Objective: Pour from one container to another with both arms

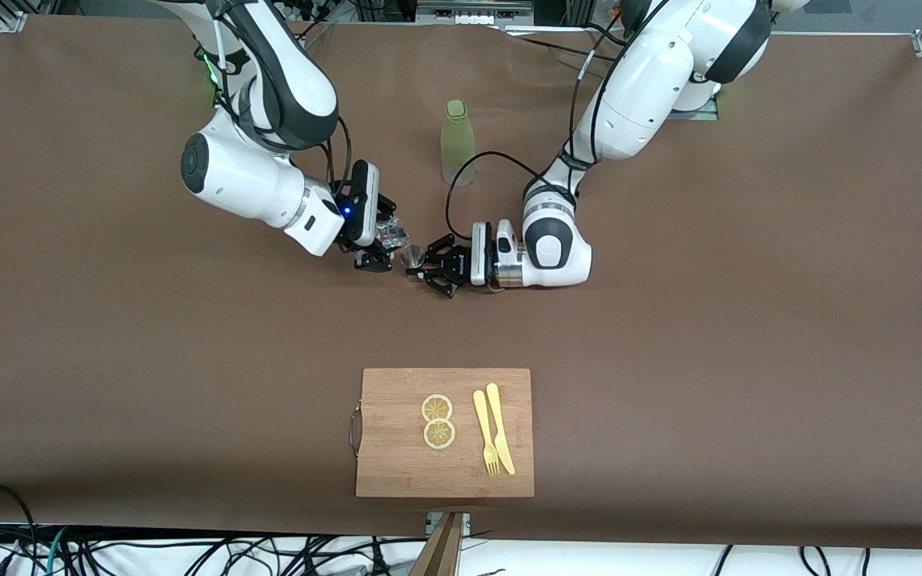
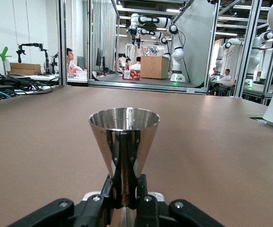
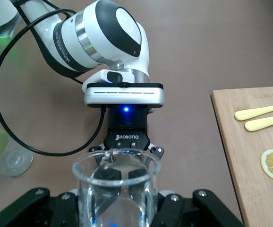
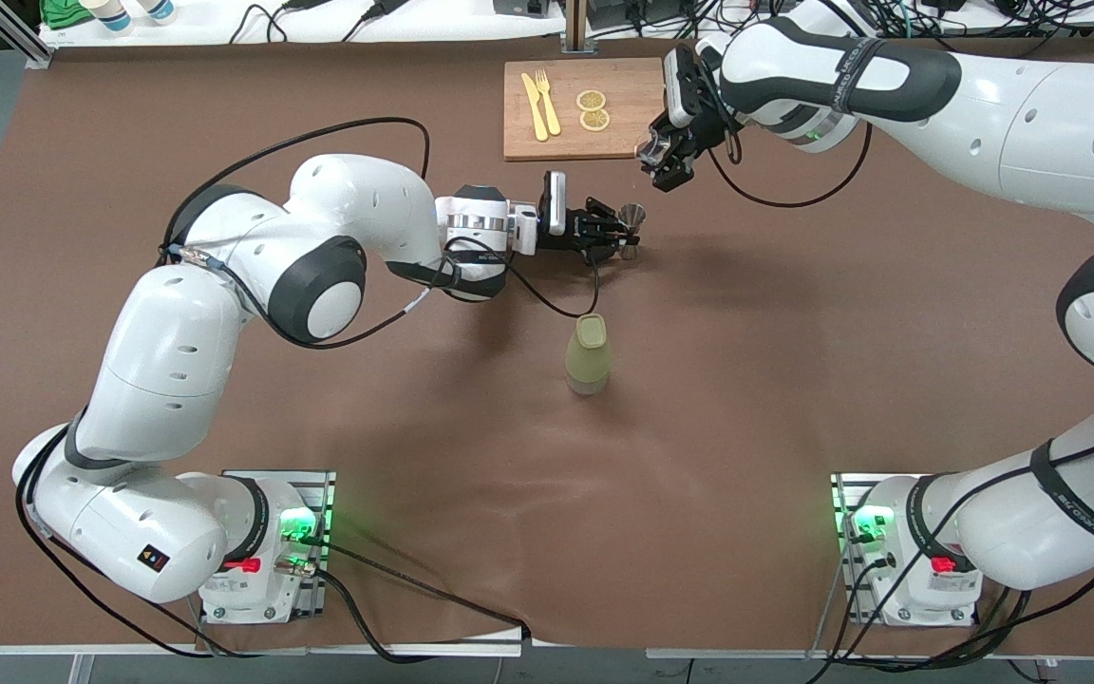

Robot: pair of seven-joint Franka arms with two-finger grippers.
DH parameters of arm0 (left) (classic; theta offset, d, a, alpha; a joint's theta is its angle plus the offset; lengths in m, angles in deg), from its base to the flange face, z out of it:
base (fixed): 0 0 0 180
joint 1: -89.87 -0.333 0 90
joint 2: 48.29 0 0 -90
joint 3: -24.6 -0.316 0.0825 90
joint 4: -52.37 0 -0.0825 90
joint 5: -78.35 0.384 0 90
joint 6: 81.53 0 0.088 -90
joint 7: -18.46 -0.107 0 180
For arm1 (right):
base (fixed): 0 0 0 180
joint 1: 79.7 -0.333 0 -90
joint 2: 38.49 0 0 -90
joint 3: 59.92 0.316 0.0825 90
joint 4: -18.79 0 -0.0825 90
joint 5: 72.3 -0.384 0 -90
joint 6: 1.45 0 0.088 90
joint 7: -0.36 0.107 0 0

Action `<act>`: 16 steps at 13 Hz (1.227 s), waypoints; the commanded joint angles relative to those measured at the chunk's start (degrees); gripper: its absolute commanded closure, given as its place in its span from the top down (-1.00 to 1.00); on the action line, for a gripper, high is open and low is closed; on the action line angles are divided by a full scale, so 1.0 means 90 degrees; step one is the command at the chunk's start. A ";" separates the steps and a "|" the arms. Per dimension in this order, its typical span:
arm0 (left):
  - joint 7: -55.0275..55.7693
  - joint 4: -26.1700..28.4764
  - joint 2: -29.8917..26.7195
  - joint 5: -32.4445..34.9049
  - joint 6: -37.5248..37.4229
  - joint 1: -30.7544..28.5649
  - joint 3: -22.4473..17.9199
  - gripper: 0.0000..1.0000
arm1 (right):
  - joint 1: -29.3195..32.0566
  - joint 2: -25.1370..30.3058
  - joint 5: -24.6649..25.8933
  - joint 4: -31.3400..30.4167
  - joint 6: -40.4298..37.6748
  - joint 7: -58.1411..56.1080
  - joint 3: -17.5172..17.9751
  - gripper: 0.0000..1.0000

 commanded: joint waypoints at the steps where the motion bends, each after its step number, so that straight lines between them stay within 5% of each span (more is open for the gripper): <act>1: -0.0161 -0.0163 0.0127 -0.0150 0.0068 0.0073 -0.0038 -1.00 | -0.0057 0.0251 0.0196 -0.0341 0.0288 0.0145 0.0022 -0.93; 16: -0.0161 -0.0163 0.0127 -0.0140 0.0117 0.0073 -0.0038 -1.00 | -0.0164 0.0212 0.0314 -0.0429 0.0562 0.0155 0.0032 -0.93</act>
